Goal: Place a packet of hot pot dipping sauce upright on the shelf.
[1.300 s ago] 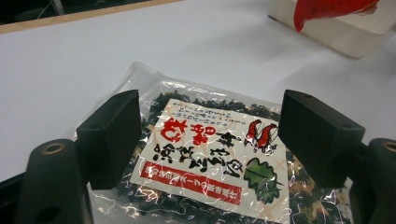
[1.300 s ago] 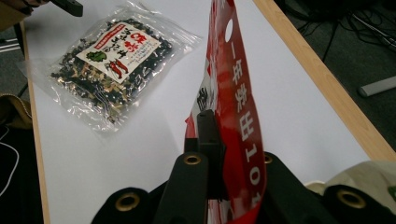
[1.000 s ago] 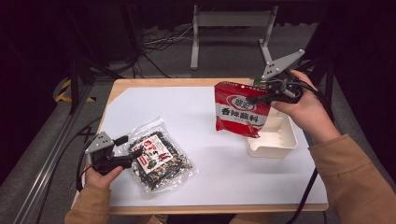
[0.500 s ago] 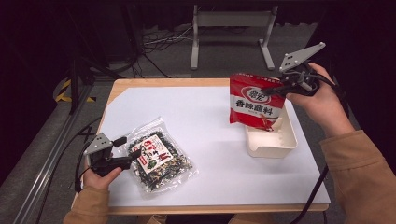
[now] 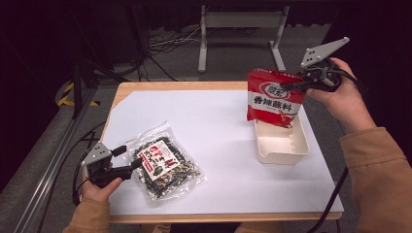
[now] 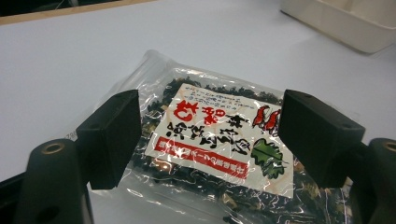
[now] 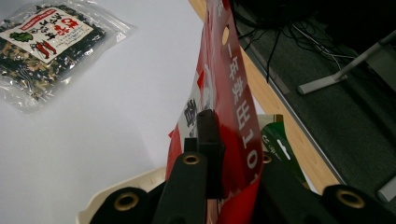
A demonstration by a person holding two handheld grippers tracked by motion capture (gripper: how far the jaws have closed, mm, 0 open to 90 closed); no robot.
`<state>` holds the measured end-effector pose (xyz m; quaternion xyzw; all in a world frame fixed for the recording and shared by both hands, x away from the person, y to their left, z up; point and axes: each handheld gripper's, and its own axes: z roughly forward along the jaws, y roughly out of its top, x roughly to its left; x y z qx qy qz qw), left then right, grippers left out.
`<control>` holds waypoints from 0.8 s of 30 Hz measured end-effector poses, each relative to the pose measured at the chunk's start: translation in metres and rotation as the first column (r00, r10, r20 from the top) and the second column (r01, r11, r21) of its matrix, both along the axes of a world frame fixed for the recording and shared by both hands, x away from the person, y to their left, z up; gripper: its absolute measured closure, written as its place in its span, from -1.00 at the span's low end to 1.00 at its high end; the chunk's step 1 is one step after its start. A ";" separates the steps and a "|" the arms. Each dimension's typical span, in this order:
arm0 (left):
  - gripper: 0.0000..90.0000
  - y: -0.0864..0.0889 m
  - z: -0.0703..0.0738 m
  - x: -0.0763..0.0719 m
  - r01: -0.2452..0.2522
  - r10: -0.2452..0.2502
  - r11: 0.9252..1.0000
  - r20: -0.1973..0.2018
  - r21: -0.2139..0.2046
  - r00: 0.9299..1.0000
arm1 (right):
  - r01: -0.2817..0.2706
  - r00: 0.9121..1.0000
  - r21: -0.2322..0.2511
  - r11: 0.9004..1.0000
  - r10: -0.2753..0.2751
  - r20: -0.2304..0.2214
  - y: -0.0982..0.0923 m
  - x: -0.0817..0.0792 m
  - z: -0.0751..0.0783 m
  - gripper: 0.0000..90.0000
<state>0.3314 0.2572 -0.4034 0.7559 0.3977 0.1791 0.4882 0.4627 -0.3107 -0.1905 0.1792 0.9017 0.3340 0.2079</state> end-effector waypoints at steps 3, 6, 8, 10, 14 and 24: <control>-0.50 0.002 0.000 -0.002 -0.008 0.008 1.000 0.002 -0.001 1.000 | -0.003 1.000 -0.008 1.000 0.003 0.010 -0.003 0.005 0.000 0.98; -0.50 0.003 -0.001 -0.003 -0.013 0.013 1.000 0.000 -0.002 1.000 | -0.007 1.000 -0.014 1.000 0.007 0.020 -0.007 0.010 -0.001 0.98; -0.50 0.003 -0.001 -0.004 -0.013 0.013 1.000 -0.002 -0.002 1.000 | -0.008 1.000 -0.017 1.000 0.009 0.027 -0.009 0.012 -0.002 0.98; -0.50 0.003 -0.001 -0.004 -0.016 0.016 1.000 0.000 -0.004 1.000 | -0.008 1.000 -0.015 1.000 0.008 0.030 -0.011 0.016 -0.003 0.98; -0.50 0.003 -0.001 -0.004 -0.016 0.016 1.000 -0.002 -0.003 1.000 | -0.012 0.999 -0.014 1.000 0.012 0.042 -0.017 0.023 -0.006 0.97; -0.50 0.003 -0.002 -0.003 -0.015 0.015 1.000 -0.006 -0.005 1.000 | -0.019 0.998 -0.040 0.999 0.021 0.053 -0.024 0.038 -0.017 0.98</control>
